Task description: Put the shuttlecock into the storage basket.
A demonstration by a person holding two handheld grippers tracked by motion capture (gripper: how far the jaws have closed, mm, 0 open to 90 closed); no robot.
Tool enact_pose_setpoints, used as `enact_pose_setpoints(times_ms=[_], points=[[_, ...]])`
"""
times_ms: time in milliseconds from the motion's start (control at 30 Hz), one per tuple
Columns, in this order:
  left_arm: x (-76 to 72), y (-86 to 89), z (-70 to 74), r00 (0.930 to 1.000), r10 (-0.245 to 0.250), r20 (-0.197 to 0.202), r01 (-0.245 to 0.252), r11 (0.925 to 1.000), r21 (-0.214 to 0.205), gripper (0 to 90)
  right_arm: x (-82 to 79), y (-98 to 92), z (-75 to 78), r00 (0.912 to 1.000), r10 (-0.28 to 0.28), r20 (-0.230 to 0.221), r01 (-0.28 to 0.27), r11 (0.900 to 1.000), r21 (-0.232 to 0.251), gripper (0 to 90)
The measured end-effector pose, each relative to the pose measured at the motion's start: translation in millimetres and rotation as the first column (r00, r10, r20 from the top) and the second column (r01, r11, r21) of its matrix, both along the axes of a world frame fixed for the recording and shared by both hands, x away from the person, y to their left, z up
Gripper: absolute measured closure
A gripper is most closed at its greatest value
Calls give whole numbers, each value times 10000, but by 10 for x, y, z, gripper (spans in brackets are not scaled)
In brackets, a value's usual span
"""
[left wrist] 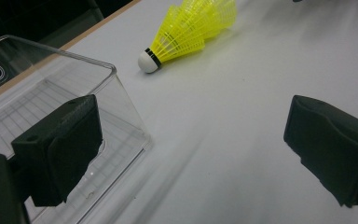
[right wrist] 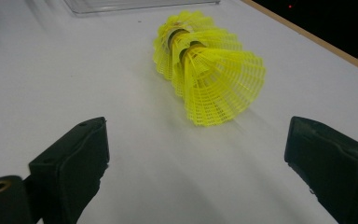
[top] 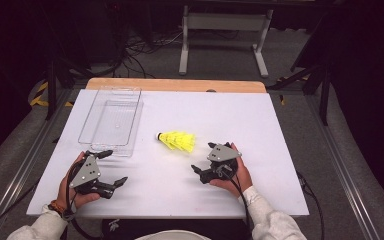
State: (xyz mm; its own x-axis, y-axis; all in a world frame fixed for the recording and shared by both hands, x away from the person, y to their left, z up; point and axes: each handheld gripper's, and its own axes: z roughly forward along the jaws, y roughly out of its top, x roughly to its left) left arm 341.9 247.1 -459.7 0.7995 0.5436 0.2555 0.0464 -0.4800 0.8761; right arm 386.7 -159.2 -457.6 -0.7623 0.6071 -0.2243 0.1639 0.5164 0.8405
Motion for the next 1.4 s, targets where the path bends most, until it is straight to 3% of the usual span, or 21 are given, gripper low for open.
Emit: enact_pose_setpoints(times_ms=[133,200,233,433,667,733,1033,1233,1400], points=[[-11,1,-5,10000,-13,-32,13,10000,0,51,104,121,-19,9979,196,-614,-196,9998,13,95],[-18,10,0,10000,-9,11,9,10000,-12,51,122,140,-22,9975,184,-688,-187,9998,-43,98],[-20,10,0,10000,-38,-42,38,10000,-20,51,169,204,-30,9947,225,-1003,-249,9994,-228,115],[-23,5,-5,9999,-113,-46,113,9999,-27,51,261,330,-39,9869,443,-1554,-483,9986,-223,129],[-26,-7,-17,9998,-166,-99,166,9999,-9,51,322,576,-101,9833,340,-1790,-478,9962,-733,178],[-27,-11,-16,9998,-210,-59,210,9997,83,51,335,661,-117,9857,213,-1672,-368,9953,-897,193],[-27,-13,-17,9997,-219,-91,220,9996,147,51,352,856,-111,9845,295,-1731,-413,9970,-649,230],[-33,-20,-21,9997,-228,-106,229,9997,131,51,368,969,-103,9853,-243,-1689,129,9976,-682,275],[-32,-32,-32,9994,-300,-194,303,9994,139,51,425,1017,-86,9813,-827,-1739,790,9965,-283,358]])
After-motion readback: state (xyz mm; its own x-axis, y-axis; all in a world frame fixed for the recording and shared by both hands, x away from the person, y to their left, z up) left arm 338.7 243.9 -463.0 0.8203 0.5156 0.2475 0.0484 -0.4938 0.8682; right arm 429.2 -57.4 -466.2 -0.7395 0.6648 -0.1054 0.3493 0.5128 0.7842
